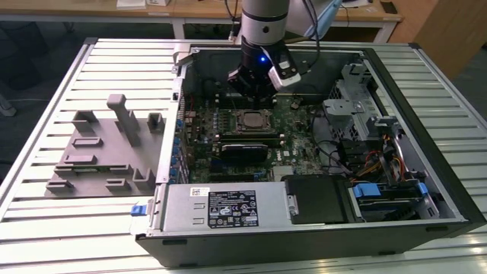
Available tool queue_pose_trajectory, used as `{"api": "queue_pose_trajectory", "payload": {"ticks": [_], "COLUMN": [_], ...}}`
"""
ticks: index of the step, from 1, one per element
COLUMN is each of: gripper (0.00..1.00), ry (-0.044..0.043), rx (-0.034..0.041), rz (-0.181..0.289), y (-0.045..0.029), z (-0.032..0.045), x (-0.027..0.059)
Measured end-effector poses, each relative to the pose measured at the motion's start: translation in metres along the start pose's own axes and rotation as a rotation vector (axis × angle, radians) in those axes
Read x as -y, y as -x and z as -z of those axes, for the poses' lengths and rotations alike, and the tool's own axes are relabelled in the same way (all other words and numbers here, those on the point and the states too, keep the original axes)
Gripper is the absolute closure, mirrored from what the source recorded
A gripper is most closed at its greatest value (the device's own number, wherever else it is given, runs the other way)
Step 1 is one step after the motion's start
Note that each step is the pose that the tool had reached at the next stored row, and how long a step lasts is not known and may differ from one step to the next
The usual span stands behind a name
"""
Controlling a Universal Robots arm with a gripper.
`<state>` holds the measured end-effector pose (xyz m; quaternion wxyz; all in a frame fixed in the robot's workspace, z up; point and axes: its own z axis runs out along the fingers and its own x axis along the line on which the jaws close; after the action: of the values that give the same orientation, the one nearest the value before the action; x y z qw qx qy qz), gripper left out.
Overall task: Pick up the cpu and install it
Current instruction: 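Close the cpu cover, then install the first cpu locking lever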
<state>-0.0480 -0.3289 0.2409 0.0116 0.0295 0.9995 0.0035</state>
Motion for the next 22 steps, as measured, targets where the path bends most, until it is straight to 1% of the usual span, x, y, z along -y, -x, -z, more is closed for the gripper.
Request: {"api": "queue_pose_trajectory", "payload": {"ticks": [17,20,22], "gripper": [0.89,0.89,0.89], "ry": [0.0000,0.0006,0.0010], "rx": [-0.0001,0.0034,0.0084], "rz": [0.004,0.004,0.004], "y": [0.0000,-0.0039,-0.0089], "z": [-0.0005,-0.0005,-0.0004], "x": [0.0000,0.0003,0.0006]}}
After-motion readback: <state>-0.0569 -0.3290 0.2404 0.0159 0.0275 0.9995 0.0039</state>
